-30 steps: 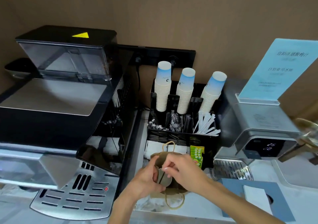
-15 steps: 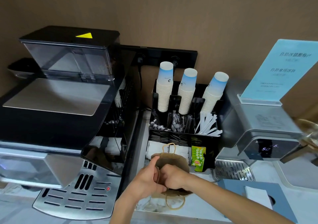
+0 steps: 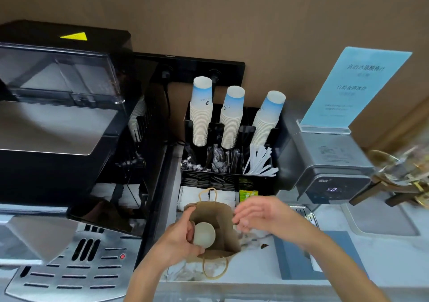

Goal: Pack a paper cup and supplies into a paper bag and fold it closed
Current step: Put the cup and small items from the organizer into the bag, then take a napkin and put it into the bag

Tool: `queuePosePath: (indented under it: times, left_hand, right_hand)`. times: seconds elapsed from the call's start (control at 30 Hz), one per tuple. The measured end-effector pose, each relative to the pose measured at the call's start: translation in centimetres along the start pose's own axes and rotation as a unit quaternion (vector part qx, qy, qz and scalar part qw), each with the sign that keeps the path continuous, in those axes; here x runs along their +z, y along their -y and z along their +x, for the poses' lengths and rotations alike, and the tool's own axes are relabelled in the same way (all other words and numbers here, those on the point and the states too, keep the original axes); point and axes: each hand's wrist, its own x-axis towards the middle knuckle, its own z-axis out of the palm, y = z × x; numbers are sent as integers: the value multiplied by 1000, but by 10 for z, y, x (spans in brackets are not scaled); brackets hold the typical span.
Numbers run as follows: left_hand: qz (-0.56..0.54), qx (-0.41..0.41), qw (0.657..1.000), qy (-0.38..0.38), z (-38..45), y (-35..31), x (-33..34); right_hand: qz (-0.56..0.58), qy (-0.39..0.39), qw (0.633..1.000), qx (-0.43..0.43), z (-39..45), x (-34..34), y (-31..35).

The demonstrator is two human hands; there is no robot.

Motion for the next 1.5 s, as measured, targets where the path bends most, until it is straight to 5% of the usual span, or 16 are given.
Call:
queuePosePath:
  times: [0.1,0.2,0.33,0.43,0.53,1.0,1.17,1.5]
  left_hand:
    - [-7,2,1000,-5,2,4,2]
    - [-12,3,1000,-3,4,5,5]
    - [-8,2,1000,-5,8,7,4]
    - [-3,1,1000,-2,9,8,4]
    - [0,4,1000,-2,7,5,5]
    - [17,-6,1000,-5,2,-3,10]
    - [21,-6,1000,-14,0,-5,10]
    - [11,-7,1000,-18,0,-1,11]
  right_hand:
    - [68,-184,979,55,-45,-55,-42]
    - [34,-303,929,209,-72,-95,-112]
    - [-37,-306,864,397,-82,-109,-176]
    - [-51,-279,858,429,-76,-115,-252]
    - [-40,-278,865,415,-64,-115,-295]
    - [102,-384,850,346,-65,-88,-234]
    - [214,-316,895,231,-71,-72,-153]
    - [229,-93,968,40,-39,-12,23]
